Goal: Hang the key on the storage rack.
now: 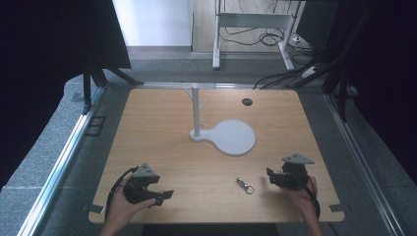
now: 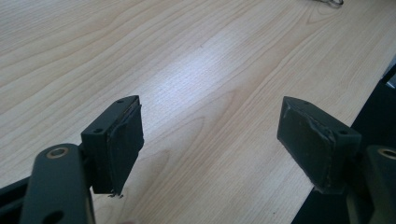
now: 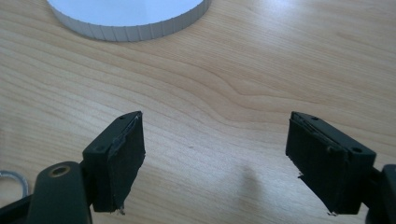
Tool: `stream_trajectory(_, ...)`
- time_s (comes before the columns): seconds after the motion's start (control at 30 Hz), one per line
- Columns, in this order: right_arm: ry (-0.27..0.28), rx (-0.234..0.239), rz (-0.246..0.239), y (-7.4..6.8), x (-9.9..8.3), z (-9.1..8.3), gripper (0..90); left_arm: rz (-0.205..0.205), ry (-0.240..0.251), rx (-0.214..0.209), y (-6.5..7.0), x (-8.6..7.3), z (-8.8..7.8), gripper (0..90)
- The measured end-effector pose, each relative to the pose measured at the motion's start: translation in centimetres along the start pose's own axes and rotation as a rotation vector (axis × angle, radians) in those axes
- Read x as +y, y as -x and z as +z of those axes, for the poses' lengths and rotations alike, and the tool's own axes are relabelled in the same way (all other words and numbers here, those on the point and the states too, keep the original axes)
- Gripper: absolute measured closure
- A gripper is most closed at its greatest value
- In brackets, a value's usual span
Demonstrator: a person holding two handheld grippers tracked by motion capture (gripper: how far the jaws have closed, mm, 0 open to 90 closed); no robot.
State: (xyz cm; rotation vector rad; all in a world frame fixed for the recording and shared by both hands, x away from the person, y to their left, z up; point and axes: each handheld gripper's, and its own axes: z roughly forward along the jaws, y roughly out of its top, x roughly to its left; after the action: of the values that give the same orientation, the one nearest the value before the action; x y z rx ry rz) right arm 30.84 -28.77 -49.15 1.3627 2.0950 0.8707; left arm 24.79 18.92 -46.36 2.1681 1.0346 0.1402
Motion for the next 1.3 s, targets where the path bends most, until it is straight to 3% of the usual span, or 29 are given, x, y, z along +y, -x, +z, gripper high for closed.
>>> stream_trajectory(0.37, 0.006, 0.045, -0.018, 0.4, -0.1, -1.2, 27.4, -0.009, 0.013, 0.007, -0.3, -0.1, -0.5, 23.1)
stream_trajectory(0.57, 0.014, 0.030, -0.025, 0.6, -0.3, -1.3, 30.7, -0.008, 0.006, 0.005, -0.3, -0.1, -0.3, 23.1)
stream_trajectory(0.87, 0.006, 0.047, 0.011, 1.2, -0.2, -1.6, 36.5, -0.008, 0.004, -0.001, -0.4, -0.1, -0.1, 23.1)
stream_trajectory(1.3, 0.013, 0.095, 0.017, 1.8, 0.1, -2.4, 43.0, -0.021, 0.000, 0.007, -0.7, -0.2, 0.0, 23.0)
